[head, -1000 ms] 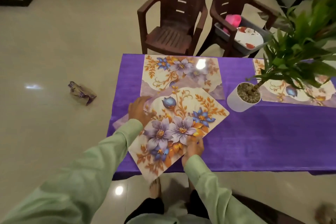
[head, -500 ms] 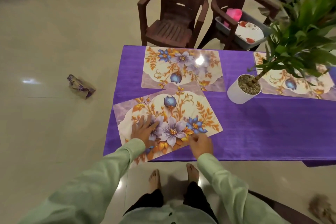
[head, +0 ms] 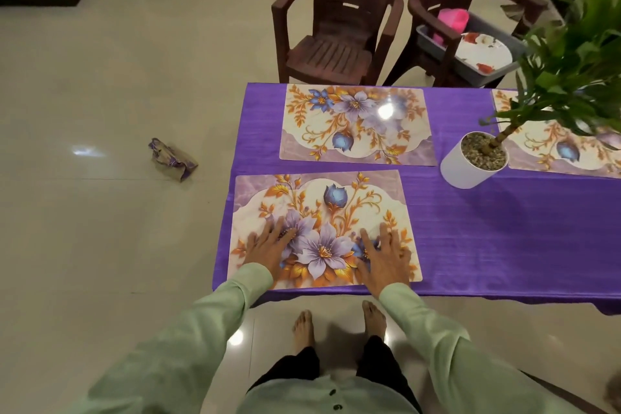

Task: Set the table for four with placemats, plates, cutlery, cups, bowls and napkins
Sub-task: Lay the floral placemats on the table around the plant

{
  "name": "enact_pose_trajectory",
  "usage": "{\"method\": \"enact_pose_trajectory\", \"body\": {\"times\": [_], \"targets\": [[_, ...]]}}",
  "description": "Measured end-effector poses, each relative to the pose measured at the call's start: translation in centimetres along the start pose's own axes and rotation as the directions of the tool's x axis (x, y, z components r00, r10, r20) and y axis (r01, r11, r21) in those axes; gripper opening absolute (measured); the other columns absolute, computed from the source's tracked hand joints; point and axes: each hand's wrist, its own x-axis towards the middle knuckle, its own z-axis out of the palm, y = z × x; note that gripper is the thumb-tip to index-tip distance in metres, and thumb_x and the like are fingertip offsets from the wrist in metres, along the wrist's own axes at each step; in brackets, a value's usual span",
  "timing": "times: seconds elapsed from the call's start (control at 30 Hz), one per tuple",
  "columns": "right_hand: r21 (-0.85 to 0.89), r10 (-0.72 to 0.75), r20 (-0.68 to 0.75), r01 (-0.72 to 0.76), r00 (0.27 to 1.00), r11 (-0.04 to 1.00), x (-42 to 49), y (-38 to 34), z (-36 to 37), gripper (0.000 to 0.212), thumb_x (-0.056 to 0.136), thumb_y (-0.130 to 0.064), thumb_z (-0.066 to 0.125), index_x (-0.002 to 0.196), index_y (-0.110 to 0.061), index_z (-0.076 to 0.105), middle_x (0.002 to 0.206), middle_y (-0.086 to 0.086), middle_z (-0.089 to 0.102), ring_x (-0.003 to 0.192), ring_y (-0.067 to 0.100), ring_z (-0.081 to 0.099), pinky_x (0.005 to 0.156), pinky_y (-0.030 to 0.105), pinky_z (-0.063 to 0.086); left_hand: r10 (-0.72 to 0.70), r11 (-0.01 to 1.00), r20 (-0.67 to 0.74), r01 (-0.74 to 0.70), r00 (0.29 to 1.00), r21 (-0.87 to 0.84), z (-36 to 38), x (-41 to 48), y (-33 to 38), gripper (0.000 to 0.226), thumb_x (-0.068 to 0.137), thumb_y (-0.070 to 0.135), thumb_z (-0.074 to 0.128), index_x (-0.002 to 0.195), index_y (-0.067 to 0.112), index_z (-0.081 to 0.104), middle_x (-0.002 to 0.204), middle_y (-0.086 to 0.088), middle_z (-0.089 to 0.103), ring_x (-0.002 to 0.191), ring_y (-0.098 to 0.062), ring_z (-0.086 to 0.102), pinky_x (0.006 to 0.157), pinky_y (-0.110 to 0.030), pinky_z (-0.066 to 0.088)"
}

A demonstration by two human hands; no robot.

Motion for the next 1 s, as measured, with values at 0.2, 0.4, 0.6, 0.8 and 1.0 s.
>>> {"method": "enact_pose_trajectory", "body": {"times": [0.2,0.4,0.6,0.8,1.0], "targets": [[-0.01,0.017,0.006,-0.017,1.0,1.0,-0.5,-1.3,0.3,0.073,0.097,-0.058,0.04,0.156,-0.036,0.003,0.164,0.01,-0.008,0.149,0.041,-0.003,0.115,0.06,0.02,0.008,1.0,0.009,-0.008,1.0,-0.014,-0.2,0.1,-1.4,0.082,0.095,0.024,0.061,0.155,0.038,0.008,0.164,0.004,-0.015,0.15,-0.024,-0.015,0.121,-0.049,0.003],[-0.017,0.022,0.016,-0.021,1.0,1.0,-0.8,-1.8,0.5,0.073,0.096,-0.06,0.037,0.156,-0.036,0.002,0.164,0.011,-0.008,0.149,0.041,-0.001,0.114,0.06,0.021,0.018,1.0,-0.003,-0.019,1.0,-0.015,0.2,0.0,-2.1,0.084,0.094,0.025,0.063,0.155,0.039,0.007,0.164,0.005,-0.014,0.15,-0.024,-0.016,0.12,-0.051,0.003],[-0.012,0.026,0.016,-0.025,1.0,1.0,-0.6,-1.9,0.4,0.072,0.097,-0.06,0.038,0.155,-0.036,0.003,0.164,0.011,-0.007,0.149,0.041,0.0,0.115,0.06,0.021,0.007,1.0,0.008,-0.007,1.0,-0.023,-0.1,0.1,-2.1,0.083,0.094,0.027,0.063,0.155,0.039,0.007,0.163,0.006,-0.015,0.15,-0.023,-0.017,0.12,-0.05,0.002],[0.01,0.021,0.034,-0.021,0.999,1.0,-0.2,-1.8,0.1,0.073,0.097,-0.059,0.039,0.155,-0.037,0.001,0.164,0.009,-0.008,0.15,0.041,-0.003,0.117,0.059,0.019,-0.018,0.999,0.006,0.019,1.0,-0.027,-0.3,0.0,-1.8,0.08,0.096,0.023,0.06,0.154,0.04,0.008,0.164,0.005,-0.014,0.15,-0.024,-0.016,0.12,-0.05,0.002],[0.04,0.009,0.048,-0.011,0.999,0.999,-0.6,-1.7,-0.2,0.073,0.097,-0.058,0.041,0.156,-0.035,0.003,0.164,0.009,-0.009,0.15,0.04,-0.004,0.117,0.059,0.017,-0.028,0.998,-0.027,0.026,0.999,-0.049,-0.7,-0.3,-1.0,0.081,0.094,0.017,0.062,0.155,0.034,0.013,0.164,0.003,-0.009,0.151,-0.025,-0.012,0.12,-0.049,0.003]]}}
